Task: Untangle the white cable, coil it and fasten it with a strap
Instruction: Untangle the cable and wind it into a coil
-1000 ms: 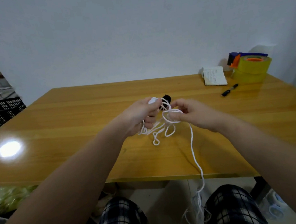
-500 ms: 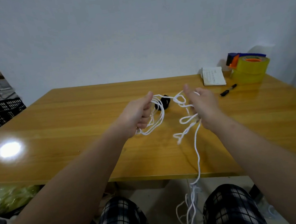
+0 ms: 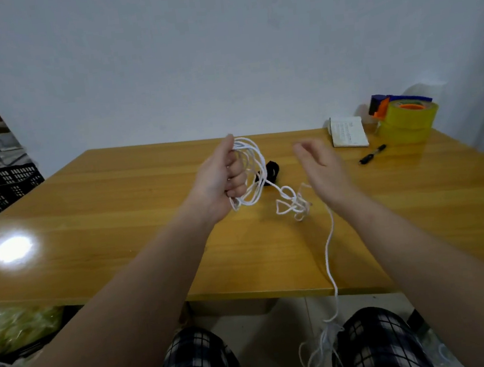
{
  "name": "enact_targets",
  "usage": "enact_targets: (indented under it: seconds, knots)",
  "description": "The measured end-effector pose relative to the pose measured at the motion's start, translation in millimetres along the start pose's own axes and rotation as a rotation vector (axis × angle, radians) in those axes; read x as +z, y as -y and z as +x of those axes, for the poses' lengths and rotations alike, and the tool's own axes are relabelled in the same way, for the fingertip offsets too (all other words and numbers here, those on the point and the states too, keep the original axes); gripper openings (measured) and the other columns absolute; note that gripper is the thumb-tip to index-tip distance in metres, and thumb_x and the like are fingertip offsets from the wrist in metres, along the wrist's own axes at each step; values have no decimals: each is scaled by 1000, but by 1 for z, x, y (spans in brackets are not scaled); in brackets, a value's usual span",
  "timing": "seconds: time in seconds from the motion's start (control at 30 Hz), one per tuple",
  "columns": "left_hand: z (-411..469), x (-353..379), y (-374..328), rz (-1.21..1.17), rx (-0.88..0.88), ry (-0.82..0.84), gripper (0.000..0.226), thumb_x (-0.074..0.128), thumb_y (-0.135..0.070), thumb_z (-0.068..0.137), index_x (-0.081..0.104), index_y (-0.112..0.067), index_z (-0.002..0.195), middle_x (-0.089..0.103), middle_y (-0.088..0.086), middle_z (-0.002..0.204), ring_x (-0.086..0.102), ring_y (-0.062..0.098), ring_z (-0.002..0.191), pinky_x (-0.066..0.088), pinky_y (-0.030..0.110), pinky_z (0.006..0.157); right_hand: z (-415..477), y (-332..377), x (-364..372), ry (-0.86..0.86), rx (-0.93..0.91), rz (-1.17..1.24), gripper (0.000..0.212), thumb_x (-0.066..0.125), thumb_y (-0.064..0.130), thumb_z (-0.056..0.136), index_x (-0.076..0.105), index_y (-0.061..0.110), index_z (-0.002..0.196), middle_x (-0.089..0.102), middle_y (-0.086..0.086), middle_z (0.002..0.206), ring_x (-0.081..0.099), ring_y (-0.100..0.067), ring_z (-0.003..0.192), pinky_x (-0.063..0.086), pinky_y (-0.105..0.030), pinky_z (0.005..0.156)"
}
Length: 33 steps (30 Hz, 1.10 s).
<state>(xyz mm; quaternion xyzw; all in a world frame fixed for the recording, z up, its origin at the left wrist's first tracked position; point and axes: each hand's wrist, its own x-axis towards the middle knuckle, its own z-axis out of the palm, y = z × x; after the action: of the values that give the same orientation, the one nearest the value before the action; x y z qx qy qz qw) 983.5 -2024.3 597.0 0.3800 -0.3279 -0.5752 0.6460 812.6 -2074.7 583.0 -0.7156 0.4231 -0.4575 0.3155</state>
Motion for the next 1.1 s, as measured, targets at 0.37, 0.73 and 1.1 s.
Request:
enact_targets:
  seconds: [0.37,0.73,1.1]
  knots:
    - [-13,4,-8,-131,-113,238,55,38,-46,95,34,-20,46,23,-6,35,17,7,27,10,17,33,-13,16,16,341,63,218,22,62,31,88,50,14,93,55,-5,77,44,-9,55,40,-25,53]
    - [-10,-8,-6,145,-105,218,42,42,-42,96,38,-17,63,27,-7,45,27,8,37,36,21,43,-6,18,8,401,116,338,17,55,16,93,63,2,98,57,-1,70,51,-13,65,38,-28,64]
    - [-12,-10,-1,224,-111,234,22,45,-16,97,56,-3,83,45,-4,54,42,5,47,48,20,55,-9,17,24,65,13,130,38,42,42,96,55,16,73,55,3,56,48,-1,45,36,-14,46]
